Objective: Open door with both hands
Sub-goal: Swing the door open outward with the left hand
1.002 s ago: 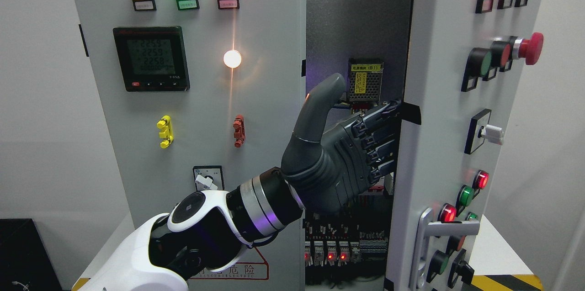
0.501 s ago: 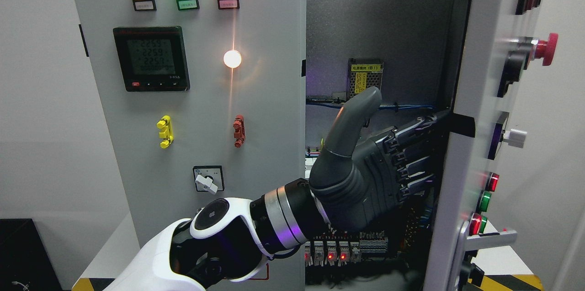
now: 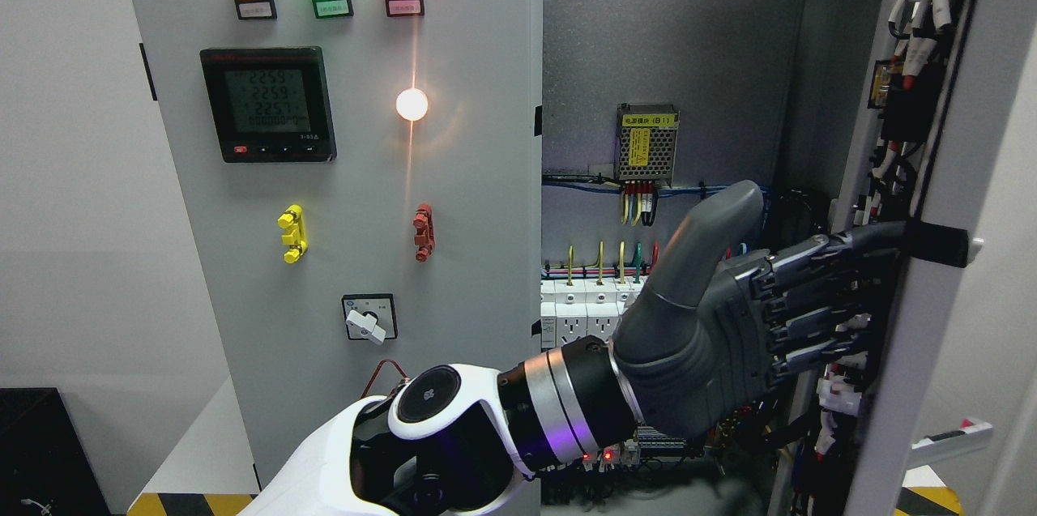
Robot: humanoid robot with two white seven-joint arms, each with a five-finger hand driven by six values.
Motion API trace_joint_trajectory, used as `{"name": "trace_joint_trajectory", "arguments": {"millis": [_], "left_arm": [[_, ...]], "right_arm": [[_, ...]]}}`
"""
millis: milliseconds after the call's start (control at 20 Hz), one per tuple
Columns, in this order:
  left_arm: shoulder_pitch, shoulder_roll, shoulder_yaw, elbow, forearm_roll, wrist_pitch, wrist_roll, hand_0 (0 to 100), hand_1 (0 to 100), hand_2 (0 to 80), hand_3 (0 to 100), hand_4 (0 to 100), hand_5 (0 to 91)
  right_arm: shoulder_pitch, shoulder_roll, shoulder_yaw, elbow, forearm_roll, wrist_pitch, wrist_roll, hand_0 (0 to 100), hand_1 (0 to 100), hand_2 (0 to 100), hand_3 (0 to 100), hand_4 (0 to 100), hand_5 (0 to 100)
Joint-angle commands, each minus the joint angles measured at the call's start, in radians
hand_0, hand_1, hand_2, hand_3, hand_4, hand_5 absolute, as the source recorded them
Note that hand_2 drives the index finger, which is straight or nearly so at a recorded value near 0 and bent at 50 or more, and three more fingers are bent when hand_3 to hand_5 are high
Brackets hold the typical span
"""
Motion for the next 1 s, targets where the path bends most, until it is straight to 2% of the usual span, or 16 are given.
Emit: {"name": "trace_joint_trajectory", "arguments": {"millis": [0, 100, 250, 501, 751, 952], "left_arm": [[-0.005, -0.123, -0.015, 0.036, -0.033, 0.014, 0.001, 0, 0, 0.0, 0, 0, 0.0], [-0.005, -0.144, -0.015, 0.051, -0.064, 0.034, 0.001, 0, 0, 0.0, 0, 0, 0.0], [-0.008, -0.190, -0.015, 0.079, -0.067, 0.037, 0.002, 0, 0, 0.0, 0, 0, 0.0], [-0.008, -0.268, -0.015, 0.137, -0.113, 0.038, 0.002, 0, 0, 0.0, 0, 0, 0.0], [-0.010, -0.328, -0.015, 0.194, -0.118, 0.038, 0.002, 0, 0, 0.0, 0, 0, 0.0], [-0.017, -0.336, -0.037, 0.208, -0.118, 0.037, 0.002, 0, 0, 0.0, 0, 0, 0.0]], "right_arm": [[0.000, 0.000, 0.000, 0.000, -0.011, 0.000, 0.000, 19, 0, 0, 0, 0, 0], [0.000, 0.000, 0.000, 0.000, -0.011, 0.000, 0.000, 19, 0, 0, 0, 0, 0], [0.000, 0.000, 0.000, 0.000, -0.011, 0.000, 0.000, 19, 0, 0, 0, 0, 0], [0.001, 0.000, 0.000, 0.000, -0.011, 0.000, 0.000, 19, 0, 0, 0, 0, 0], [0.001, 0.000, 0.000, 0.000, -0.011, 0.000, 0.000, 19, 0, 0, 0, 0, 0], [0.000, 0.000, 0.000, 0.000, -0.011, 0.000, 0.000, 19, 0, 0, 0, 0, 0]]}}
